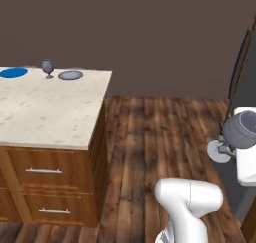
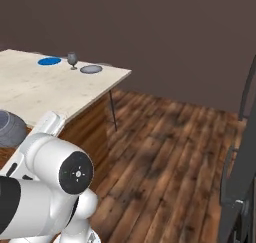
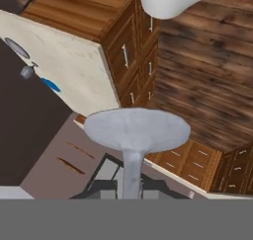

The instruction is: Retrieve the wine glasses from the counter and place one next to each plate.

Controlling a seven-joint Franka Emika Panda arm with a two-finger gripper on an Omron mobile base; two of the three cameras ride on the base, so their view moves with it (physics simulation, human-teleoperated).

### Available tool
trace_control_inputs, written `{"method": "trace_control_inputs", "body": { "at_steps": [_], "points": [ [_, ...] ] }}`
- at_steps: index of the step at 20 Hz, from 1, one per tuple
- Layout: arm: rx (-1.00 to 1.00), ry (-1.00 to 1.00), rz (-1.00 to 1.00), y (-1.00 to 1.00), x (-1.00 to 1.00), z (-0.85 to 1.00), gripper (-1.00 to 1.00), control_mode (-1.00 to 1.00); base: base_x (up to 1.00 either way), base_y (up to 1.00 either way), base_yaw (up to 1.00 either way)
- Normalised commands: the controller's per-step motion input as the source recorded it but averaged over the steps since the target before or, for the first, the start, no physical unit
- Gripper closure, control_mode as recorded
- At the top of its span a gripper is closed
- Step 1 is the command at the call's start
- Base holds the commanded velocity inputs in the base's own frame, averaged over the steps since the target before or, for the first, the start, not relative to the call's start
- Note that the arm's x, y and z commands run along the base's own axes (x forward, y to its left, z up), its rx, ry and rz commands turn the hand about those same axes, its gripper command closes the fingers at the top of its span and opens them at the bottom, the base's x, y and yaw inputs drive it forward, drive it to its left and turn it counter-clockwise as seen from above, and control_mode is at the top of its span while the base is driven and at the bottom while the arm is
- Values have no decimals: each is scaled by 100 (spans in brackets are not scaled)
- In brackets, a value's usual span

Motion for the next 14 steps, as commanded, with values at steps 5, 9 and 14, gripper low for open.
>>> {"method": "trace_control_inputs", "body": {
  "at_steps": [5, 9, 14],
  "points": [
    [0, 0, 0, 0, 0, 0, 100, 100, 100, -28, 27],
    [0, 0, 0, 0, 0, 0, 100, 100, 100, -25, 24],
    [0, 0, 0, 0, 0, 0, 100, 100, 100, -35, 23]
  ]
}}
